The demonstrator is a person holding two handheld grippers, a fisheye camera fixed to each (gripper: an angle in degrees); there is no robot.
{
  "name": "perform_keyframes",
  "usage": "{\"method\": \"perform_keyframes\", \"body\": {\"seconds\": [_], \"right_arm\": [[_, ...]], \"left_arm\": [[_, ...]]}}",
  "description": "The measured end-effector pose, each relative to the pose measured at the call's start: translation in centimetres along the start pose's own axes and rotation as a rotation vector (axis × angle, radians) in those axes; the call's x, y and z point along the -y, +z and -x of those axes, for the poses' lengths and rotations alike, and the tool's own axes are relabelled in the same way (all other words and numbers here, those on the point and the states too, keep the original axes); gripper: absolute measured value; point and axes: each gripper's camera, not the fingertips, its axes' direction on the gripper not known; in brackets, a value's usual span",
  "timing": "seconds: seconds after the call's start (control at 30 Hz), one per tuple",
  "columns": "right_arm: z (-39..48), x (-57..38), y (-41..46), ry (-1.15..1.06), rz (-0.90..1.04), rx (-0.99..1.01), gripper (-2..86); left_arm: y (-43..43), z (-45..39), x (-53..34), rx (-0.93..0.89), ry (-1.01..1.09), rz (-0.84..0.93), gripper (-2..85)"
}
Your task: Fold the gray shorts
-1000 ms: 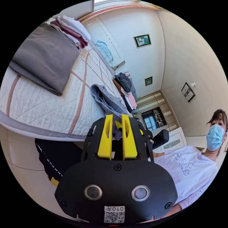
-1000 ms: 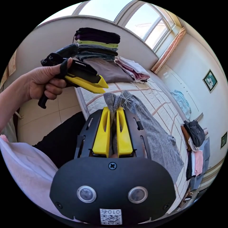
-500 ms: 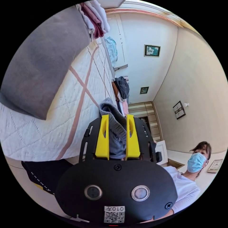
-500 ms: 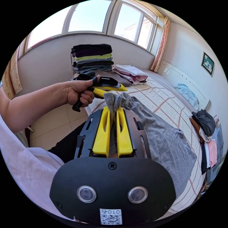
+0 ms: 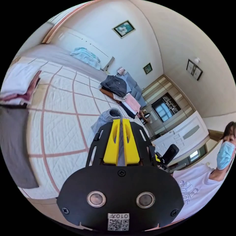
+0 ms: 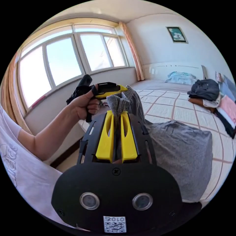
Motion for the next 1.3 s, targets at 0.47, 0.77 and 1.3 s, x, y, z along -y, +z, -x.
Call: {"method": "perform_keyframes", "body": {"seconds": [0.47, 0.77, 1.3], "right_arm": [[-25.3, -16.2, -10.8, 0.740, -0.199, 0.029, 5.6], [-29.5, -19.4, -11.5, 0.766, -0.087, -0.012, 6.5], [-29.7, -19.4, -10.4, 0.724, -0.002, -0.069, 7.5]], "left_arm": [[40.1, -24.6, 14.8, 0.243, 0.351, 0.618, 1.4], [35.8, -27.2, 20.6, 0.278, 0.487, 0.588, 7.1], [33.9, -15.7, 28.1, 0.141, 0.669, 0.768, 9.0]]}}
